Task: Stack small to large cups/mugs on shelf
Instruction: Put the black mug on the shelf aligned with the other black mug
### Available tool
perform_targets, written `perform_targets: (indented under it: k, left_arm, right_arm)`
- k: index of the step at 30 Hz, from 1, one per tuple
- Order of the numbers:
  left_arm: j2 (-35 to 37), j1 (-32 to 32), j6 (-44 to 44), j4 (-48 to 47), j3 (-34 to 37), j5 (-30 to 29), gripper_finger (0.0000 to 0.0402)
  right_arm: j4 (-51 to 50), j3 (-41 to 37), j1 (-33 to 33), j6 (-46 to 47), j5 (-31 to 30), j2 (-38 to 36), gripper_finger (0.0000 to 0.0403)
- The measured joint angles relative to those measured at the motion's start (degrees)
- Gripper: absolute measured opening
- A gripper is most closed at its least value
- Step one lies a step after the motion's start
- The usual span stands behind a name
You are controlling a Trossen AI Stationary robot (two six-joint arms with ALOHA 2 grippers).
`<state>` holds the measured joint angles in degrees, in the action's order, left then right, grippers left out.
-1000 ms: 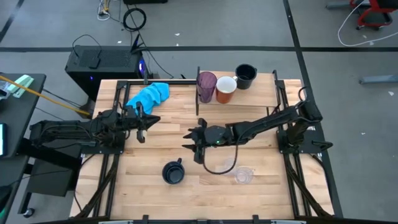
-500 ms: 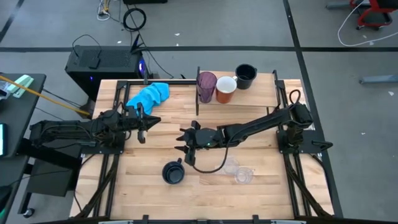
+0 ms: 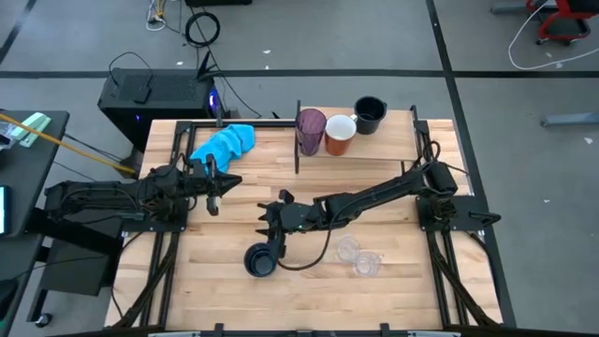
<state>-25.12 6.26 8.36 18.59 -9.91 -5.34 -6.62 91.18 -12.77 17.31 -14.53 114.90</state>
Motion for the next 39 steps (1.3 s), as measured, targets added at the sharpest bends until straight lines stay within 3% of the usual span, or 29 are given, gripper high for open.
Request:
perform_targets:
  k: [11,18,33,39]
  left_arm:
    - [0.0,0.01,1.55,0.27,0.0,0.01,0.0028]
    - [0.0,0.01,1.46,-0.15,0.0,0.02,0.0034]
    - [0.0,-0.01,1.42,-0.48,0.0,0.02,0.0028]
    - [0.0,0.01,1.42,-0.46,0.0,0.02,0.0037]
  right_arm:
    - [-1.42,7.75,-2.1,0.58,0.06,6.32,0.0177]
    - [-10.93,14.6,-1.98,0.16,0.01,8.53,0.0177]
    - [-22.01,14.66,-4.24,-1.89,0.49,8.16,0.0178]
    - [-27.9,14.62,-3.04,4.15,1.67,8.41,0.0211]
